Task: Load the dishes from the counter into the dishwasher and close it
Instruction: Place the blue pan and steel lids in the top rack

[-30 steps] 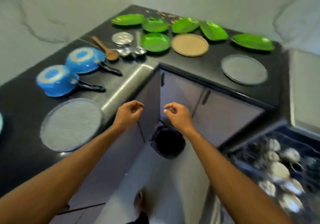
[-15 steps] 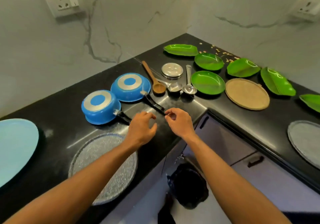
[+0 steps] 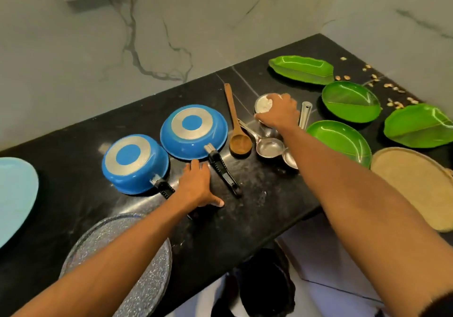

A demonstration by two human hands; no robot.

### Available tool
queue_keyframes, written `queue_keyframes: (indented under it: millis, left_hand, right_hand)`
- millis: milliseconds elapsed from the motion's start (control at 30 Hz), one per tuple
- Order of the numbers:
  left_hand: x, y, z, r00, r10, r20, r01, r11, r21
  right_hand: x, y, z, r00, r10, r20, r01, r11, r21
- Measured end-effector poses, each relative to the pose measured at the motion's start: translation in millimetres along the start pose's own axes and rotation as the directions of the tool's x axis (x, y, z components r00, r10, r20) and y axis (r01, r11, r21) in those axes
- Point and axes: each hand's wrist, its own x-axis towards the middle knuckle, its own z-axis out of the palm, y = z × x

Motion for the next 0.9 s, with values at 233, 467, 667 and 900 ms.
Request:
queue_keyframes:
  millis: [233, 467, 667, 900]
  left_hand:
    - [2, 13, -11, 0.995, -0.074, 0.072, 0.076, 0.997, -0.032]
    - [-1, 17, -15, 0.991, -0.087, 0.097, 0.095, 0.992, -0.08]
    - [-2, 16, -13, 0.993, -0.066, 0.098, 0.073, 0.995, -0.07]
    - [-16, 5, -12, 1.0, 0.016, -0.024, -0.017, 0.999, -0.052]
  right_hand:
    - [40, -3, 16, 0.979, 0.13, 0.159, -0.121, 0.99, -0.066]
    - [41, -3, 5, 0.973, 0.19, 0.129, -0.194, 0.981, 0.016]
    - [-9, -11, -20, 0.989, 0.145, 0.016, -0.146, 0.98, 0.135]
    - [-134, -22, -34, 0.982, 0.17, -0.085, -0.158, 0.978, 0.134]
